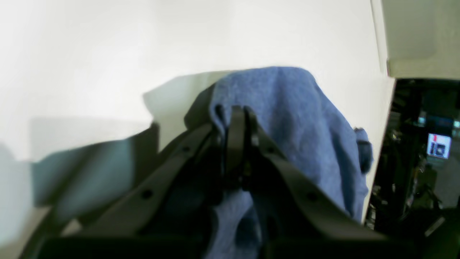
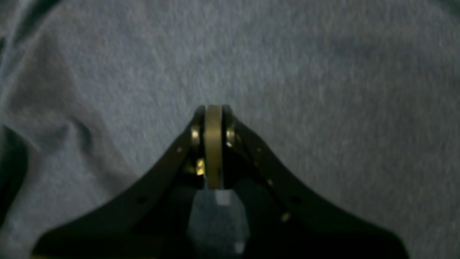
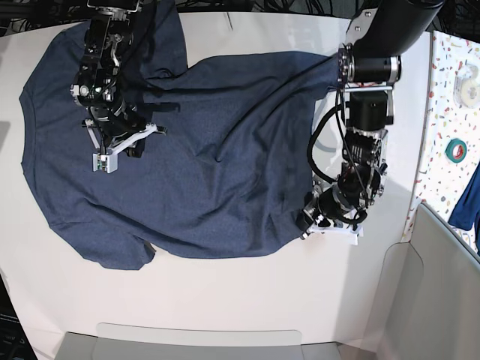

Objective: Layout the t-shirt on the table in an organized manner, then fold the t-shirt properly
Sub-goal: 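Move the left gripper to the shirt's side edge and grasp it, then pull the grasped side edge with the left gripper away from the shirt center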

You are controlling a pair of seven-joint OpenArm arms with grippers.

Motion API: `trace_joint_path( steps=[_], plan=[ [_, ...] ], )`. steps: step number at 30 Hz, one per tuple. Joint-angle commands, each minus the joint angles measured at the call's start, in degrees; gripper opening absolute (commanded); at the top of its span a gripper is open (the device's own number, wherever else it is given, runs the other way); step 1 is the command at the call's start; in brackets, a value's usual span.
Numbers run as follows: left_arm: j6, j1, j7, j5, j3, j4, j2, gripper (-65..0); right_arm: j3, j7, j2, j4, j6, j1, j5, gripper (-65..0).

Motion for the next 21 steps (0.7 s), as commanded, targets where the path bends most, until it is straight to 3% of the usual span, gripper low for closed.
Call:
trace_joint_path(
  steps=[1,13,21],
  plan=[
    [-0.8,-2.8,-1.8,0.4,-0.1,0.0,-0.2,-65.0,0.1,1.5,0.3,0.9,0.4,0.8,0.3,-65.0],
    [-0.8,-5.6,-14.2,11.5,-0.1,-0.7,0.8,-65.0,0.1,1.5,0.4,0.9,0.4,0.0,0.1,-65.0],
    [-0.7,-5.7,-21.5,13.0,-0.1,-0.7,1.6,-65.0,0.1,1.5,0.2,0.9,0.4,0.0,0.2,-65.0]
  ],
)
